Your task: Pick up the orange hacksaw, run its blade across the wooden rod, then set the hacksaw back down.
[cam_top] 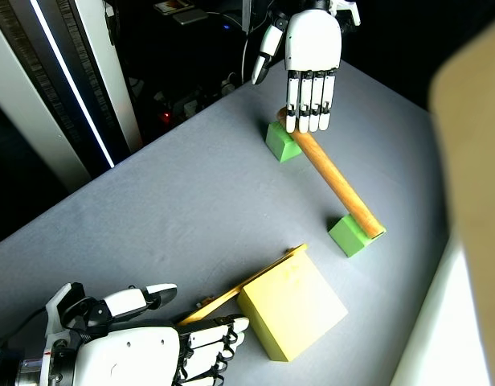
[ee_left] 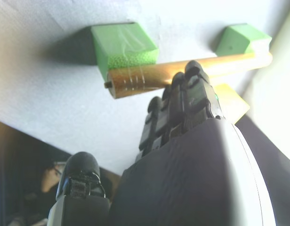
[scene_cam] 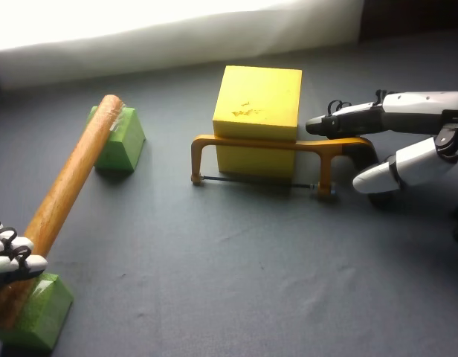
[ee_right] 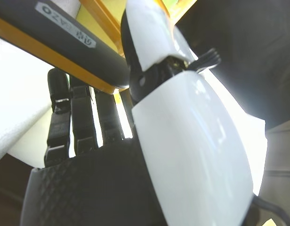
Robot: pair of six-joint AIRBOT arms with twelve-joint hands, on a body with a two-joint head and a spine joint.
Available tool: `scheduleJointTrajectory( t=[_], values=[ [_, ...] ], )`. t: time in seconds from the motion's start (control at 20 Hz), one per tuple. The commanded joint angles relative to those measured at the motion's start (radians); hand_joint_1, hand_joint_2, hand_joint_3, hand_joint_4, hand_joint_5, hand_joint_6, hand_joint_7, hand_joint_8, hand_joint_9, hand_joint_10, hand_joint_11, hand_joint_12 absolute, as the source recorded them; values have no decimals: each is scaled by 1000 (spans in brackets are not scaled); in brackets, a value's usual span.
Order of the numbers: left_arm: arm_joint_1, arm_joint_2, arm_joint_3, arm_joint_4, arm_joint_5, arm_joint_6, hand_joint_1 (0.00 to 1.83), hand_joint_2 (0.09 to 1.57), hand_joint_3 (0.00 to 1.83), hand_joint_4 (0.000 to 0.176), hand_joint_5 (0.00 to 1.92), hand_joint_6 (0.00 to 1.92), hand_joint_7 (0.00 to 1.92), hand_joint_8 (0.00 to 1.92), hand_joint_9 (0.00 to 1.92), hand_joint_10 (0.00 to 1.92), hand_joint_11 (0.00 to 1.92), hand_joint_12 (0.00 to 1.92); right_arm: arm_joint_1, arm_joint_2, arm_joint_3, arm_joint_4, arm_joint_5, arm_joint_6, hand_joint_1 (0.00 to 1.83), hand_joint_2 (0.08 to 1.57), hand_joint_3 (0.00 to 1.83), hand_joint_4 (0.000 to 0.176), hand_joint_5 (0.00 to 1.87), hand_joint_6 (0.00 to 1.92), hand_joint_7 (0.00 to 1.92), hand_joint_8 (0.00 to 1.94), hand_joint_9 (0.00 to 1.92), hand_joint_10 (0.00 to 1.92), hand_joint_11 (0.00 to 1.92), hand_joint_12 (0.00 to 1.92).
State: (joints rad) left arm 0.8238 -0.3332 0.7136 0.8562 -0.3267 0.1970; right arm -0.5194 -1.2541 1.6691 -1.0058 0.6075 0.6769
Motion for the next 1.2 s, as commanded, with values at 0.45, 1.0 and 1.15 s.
scheduleJointTrajectory(
  t=[0.45,1.0,1.15],
  values=[
    [-3,-1,3,-12,-31,3,1,1240,1,0,0,0,35,0,36,1,0,117,21,-16,4,57,39,-9,992,1123,0,0,230,6,239,7,265,6,0,883],
    [-6,-2,4,-12,-36,2,12,1234,2,0,24,1,46,2,53,2,0,182,27,-34,3,57,17,-23,938,1174,5,0,235,6,230,2,260,2,0,862],
    [-6,-2,4,-12,-38,2,19,1245,4,0,16,1,17,1,16,1,0,68,27,-42,3,57,5,-26,988,1154,0,0,297,9,313,11,340,13,0,983]
  ],
)
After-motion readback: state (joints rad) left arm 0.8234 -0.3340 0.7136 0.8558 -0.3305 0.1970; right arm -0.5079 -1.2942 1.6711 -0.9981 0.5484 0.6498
